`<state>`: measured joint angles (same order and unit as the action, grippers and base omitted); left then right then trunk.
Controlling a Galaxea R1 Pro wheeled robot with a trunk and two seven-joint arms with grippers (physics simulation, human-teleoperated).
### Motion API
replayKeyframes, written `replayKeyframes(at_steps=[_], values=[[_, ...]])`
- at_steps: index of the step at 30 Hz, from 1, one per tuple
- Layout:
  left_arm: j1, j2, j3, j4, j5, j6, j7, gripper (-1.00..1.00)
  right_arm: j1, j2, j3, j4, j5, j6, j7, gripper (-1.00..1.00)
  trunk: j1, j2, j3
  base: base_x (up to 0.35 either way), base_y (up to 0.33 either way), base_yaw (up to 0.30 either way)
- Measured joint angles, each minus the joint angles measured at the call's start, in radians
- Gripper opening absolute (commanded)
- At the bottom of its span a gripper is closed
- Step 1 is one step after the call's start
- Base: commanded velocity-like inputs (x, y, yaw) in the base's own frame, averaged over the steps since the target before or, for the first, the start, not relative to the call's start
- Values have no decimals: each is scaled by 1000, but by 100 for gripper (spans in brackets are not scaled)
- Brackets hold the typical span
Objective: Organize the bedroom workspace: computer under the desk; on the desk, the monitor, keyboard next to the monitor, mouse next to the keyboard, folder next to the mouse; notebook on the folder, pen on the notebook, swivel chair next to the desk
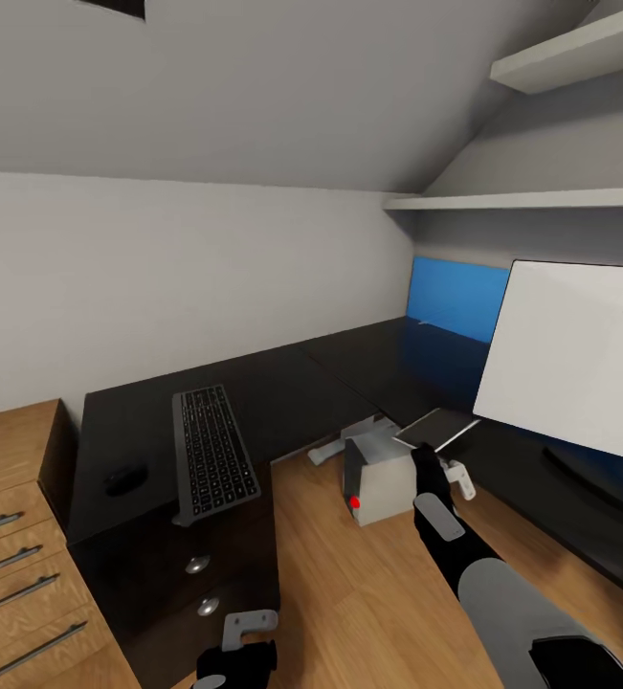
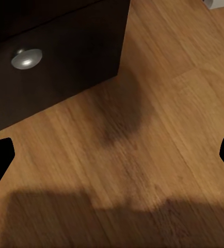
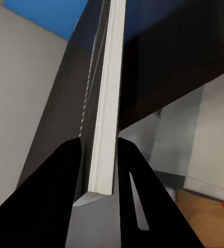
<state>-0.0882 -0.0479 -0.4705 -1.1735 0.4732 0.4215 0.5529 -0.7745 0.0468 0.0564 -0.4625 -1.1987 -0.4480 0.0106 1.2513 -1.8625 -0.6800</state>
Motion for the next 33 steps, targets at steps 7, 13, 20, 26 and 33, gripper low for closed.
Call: replayKeyframes(at_steps=[7, 13, 20, 26, 33], values=[[0, 0, -4, 14, 0, 0, -1, 100, 0, 8, -1, 0, -1, -1, 0, -100, 0, 0, 3, 0, 0, 138], [0, 0, -7, 67, 0, -2, -2, 100, 2, 9, 11, -4, 0, 10, 3, -100, 0, 0, 9, 0, 0, 204], [0, 1, -8, 201, -1, -49, -3, 100, 5, 14, 54, -15, 0, 66, 35, -100, 0, 0, 15, 0, 0, 219], [0, 4, -8, 308, -3, -153, -4, 100, 15, 33, 63, -17, -1, 101, 120, -100, 0, 0, 17, 0, 0, 237], [0, 6, -6, 345, -4, -240, -4, 100, 17, 42, 62, -17, -3, 233, 159, -100, 0, 0, 18, 0, 0, 244]])
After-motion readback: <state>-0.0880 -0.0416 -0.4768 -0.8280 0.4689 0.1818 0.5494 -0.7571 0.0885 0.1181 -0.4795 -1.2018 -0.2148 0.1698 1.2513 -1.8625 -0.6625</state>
